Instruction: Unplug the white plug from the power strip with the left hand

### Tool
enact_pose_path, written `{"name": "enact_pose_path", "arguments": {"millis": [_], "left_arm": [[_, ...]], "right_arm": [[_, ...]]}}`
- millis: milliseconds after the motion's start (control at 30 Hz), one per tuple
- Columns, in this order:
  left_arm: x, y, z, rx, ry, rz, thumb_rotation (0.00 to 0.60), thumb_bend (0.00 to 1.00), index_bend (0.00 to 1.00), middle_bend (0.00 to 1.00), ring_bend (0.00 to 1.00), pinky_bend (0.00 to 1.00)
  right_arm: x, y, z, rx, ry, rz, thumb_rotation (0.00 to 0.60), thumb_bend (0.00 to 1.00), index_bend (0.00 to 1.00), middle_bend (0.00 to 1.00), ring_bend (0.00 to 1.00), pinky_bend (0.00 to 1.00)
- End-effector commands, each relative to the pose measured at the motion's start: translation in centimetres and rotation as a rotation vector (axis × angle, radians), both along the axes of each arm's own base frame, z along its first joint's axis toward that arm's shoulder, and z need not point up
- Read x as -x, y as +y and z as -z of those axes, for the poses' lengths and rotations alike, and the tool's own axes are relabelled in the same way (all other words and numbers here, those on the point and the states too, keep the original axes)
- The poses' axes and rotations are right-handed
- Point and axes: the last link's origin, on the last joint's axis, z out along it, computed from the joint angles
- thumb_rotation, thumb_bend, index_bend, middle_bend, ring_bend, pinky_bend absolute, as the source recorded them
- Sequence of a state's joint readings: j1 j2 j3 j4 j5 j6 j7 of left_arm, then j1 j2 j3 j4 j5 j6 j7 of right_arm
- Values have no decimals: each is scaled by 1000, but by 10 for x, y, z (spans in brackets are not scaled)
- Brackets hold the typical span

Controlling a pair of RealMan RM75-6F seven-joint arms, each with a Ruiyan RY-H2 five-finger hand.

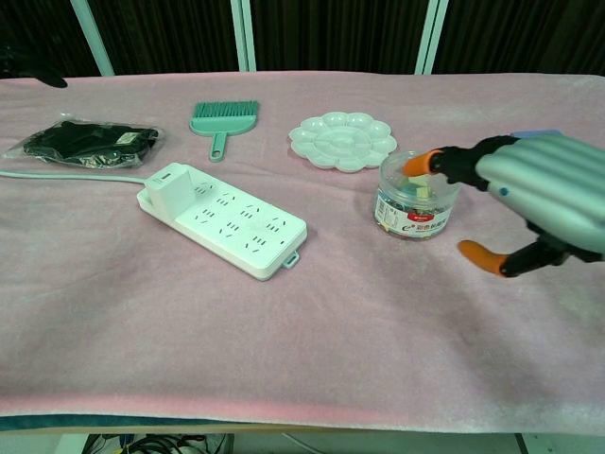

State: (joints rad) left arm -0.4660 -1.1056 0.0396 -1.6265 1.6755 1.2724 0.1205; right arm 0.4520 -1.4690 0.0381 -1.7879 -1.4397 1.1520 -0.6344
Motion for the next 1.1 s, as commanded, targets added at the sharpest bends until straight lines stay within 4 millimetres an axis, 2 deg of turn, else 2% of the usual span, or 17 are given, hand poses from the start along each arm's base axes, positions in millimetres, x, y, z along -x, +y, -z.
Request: {"name": "enact_pose_path", "arguments": {"millis": [33, 200, 367, 600, 767, 1100], "left_arm": [[12, 2, 8, 17, -8, -22, 600, 157, 141, 86, 0, 0], [15, 15, 21, 43, -11, -35, 600, 157, 140, 86, 0, 0], [14, 28, 36, 49, 16, -28, 600, 157, 140, 87, 0, 0], [6, 38, 55, 57, 20, 0, 600, 158, 142, 100, 0, 0], [0, 45, 70, 68, 47, 15, 600, 159, 158, 101, 0, 0], [-12, 60, 98, 62, 68, 26, 600, 168, 173, 102, 0, 0]], "right_arm": [[-27, -2, 24, -32, -16, -58, 600, 360, 145, 131, 219, 146], [-51, -12, 52, -58, -5, -104, 600, 360, 139, 127, 205, 141], [-71, -30, 80, -77, 10, -92, 600, 363, 132, 125, 199, 137], [-93, -42, 108, -81, 41, -104, 600, 414, 134, 125, 195, 136], [-95, -39, 126, -110, 62, -102, 600, 505, 134, 118, 171, 125], [-99, -39, 139, -108, 73, -112, 600, 530, 134, 104, 147, 106]]}}
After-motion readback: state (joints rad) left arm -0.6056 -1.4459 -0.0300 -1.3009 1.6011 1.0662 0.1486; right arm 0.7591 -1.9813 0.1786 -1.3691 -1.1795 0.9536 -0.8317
